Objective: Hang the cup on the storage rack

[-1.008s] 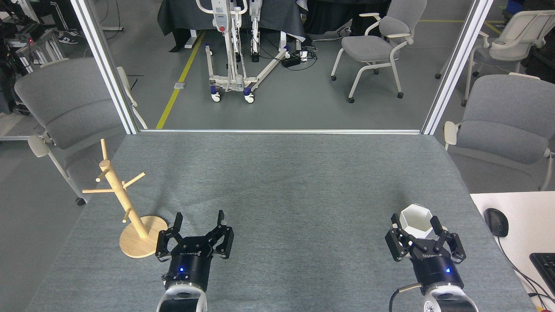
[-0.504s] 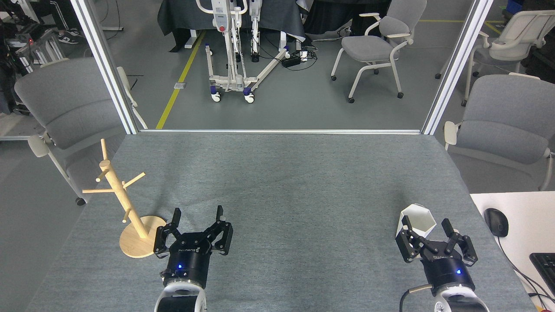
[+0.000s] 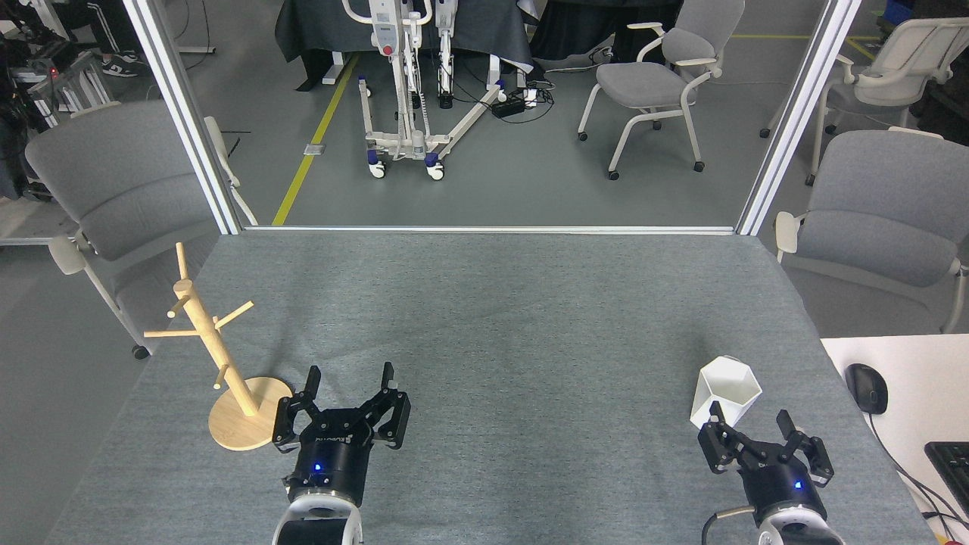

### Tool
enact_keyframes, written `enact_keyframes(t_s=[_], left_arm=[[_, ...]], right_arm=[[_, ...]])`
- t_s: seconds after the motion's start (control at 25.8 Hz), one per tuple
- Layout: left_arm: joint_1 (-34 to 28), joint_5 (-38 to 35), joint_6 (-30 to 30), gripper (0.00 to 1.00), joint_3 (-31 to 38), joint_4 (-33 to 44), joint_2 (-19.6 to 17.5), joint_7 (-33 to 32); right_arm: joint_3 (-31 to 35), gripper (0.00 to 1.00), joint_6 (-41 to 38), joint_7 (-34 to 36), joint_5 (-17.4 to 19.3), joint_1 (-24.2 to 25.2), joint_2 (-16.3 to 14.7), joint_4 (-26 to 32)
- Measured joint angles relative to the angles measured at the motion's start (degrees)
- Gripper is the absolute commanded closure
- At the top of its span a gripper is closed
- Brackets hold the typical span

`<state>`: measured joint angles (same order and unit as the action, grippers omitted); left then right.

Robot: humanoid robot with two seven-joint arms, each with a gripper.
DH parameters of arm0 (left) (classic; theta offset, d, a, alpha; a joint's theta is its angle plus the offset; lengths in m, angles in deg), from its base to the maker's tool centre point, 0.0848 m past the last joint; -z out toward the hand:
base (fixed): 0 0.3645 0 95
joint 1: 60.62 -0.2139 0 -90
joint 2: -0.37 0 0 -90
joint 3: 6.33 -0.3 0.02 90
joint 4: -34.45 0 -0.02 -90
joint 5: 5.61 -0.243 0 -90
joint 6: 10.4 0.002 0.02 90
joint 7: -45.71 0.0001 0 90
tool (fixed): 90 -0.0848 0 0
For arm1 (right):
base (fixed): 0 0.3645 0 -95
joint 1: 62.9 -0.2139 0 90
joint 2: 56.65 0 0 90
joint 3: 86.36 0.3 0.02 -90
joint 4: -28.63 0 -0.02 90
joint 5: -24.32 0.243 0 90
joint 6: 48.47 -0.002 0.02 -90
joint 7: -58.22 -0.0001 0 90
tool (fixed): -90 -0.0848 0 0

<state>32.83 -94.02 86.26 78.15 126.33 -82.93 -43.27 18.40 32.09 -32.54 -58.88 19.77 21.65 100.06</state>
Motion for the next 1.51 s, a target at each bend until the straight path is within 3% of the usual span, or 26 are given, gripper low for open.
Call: enact_keyframes(t_s=[0.62,0.93,1.51], left_arm=[[0.71,0.0,0.21,0.0,-0.19,-2.09,0.21,0.01],[1.29,-0.01,0.47,0.0,-0.19,-2.75,0.24,0.06],[2.69,-0.08,0.72,0.0,-0.19,-5.18,0.24,0.05]], right_arm=[[-2.71,0.0,5.83,0.09,-1.09,-3.28,0.0,-4.46],[-5.38,0.0,6.31,1.06,-0.88,-5.64,-1.6,-7.76],[-5.97,0.0,7.17,1.29,-1.0,-8.28,-1.92,-11.97]])
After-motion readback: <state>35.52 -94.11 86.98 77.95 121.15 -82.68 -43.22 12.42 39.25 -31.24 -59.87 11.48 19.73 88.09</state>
